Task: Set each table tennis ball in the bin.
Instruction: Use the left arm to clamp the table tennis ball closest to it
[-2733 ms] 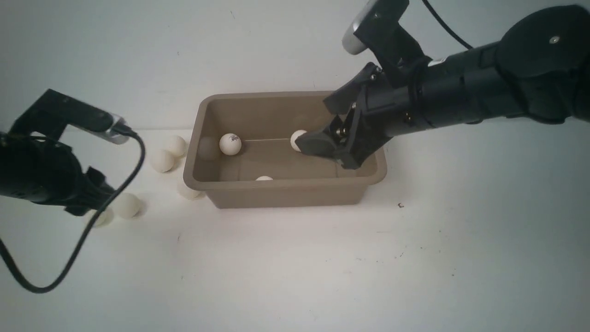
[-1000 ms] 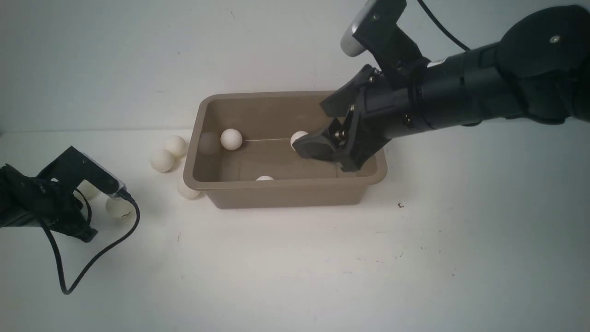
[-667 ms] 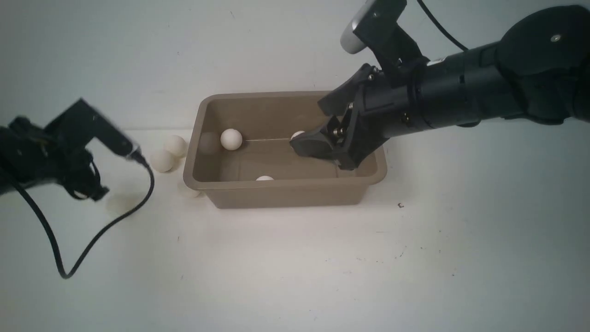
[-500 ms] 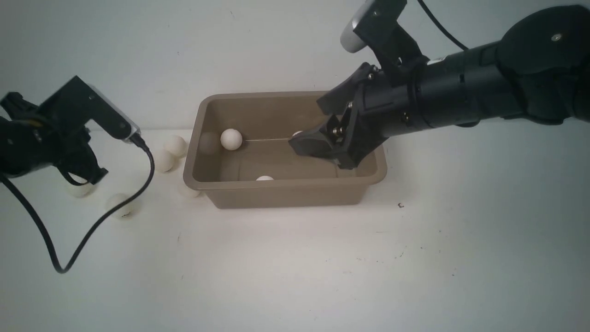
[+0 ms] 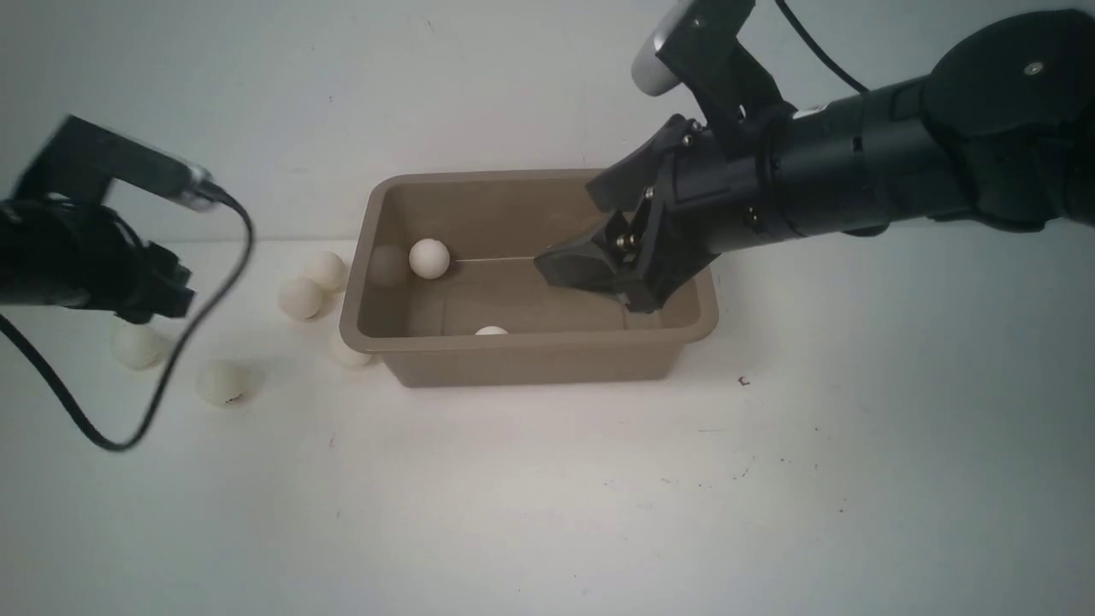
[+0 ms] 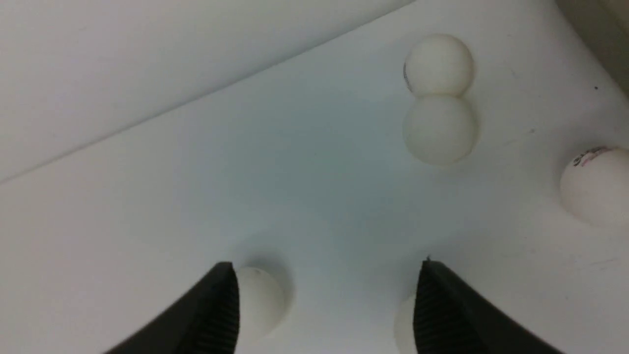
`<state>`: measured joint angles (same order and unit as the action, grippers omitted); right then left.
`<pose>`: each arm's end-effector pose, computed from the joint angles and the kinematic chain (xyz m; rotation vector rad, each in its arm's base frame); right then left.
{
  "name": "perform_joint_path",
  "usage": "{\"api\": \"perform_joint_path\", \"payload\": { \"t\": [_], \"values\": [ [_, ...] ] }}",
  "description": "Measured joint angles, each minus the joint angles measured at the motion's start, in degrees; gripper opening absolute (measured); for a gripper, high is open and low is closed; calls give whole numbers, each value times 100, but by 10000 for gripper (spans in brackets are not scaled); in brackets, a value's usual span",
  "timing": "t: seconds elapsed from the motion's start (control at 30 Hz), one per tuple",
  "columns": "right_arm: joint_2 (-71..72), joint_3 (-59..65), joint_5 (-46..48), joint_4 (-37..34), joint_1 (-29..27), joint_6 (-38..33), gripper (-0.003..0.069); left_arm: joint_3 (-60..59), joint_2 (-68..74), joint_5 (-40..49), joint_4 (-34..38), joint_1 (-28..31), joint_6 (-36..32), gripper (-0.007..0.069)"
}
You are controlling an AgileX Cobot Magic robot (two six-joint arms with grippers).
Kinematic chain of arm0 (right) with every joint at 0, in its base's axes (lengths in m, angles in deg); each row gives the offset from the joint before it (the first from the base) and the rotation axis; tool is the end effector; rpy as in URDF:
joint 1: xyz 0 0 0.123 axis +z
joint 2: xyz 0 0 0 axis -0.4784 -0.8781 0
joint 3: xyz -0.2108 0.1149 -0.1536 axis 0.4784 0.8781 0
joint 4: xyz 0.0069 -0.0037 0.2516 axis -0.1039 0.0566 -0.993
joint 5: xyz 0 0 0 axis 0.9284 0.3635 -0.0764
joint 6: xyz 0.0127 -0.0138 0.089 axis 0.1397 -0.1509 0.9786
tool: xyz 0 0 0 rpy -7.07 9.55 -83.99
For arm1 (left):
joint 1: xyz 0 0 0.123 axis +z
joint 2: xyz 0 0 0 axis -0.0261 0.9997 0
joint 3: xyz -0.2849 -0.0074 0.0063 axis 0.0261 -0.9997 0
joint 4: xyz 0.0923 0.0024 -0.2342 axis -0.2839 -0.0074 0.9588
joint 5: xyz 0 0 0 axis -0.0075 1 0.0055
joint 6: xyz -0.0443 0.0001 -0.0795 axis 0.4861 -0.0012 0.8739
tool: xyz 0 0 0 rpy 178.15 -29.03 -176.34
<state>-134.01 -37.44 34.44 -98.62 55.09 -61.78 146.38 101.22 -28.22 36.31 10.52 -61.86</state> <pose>0.3049 0.2082 0.3198 -1.2223 1.7970 0.6588 0.3541 0.0593 0.2409 0.3521 2.2785 0.1334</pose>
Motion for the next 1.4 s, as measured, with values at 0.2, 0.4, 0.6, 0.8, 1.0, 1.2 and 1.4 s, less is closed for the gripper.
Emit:
{"api": "perform_joint_path", "payload": {
  "t": [0.2, 0.4, 0.6, 0.8, 1.0, 1.2, 1.4],
  "values": [
    [0, 0, 0, 0, 0, -56, 587, 452, 68, 847, 140, 795, 291, 430],
    [0, 0, 0, -13, 0, -140, 587, 1222, 680, 1947, 911, 1167, 97, 430],
    [0, 0, 0, -18, 0, -250, 587, 1606, 1311, 2456, 803, 1178, 156, 430],
    [0, 0, 6, -18, 0, -370, 587, 1635, 1452, 2230, 570, 1178, 261, 430],
    [0, 0, 104, -18, 0, -463, 587, 1651, 1781, 1920, 546, 1178, 260, 430],
    [0, 0, 111, -18, 0, -528, 587, 1651, 2145, 1793, 532, 1178, 195, 430],
    [0, 0, 111, -18, 0, -572, 587, 1651, 2216, 1626, 539, 1178, 133, 430]
  ]
}}
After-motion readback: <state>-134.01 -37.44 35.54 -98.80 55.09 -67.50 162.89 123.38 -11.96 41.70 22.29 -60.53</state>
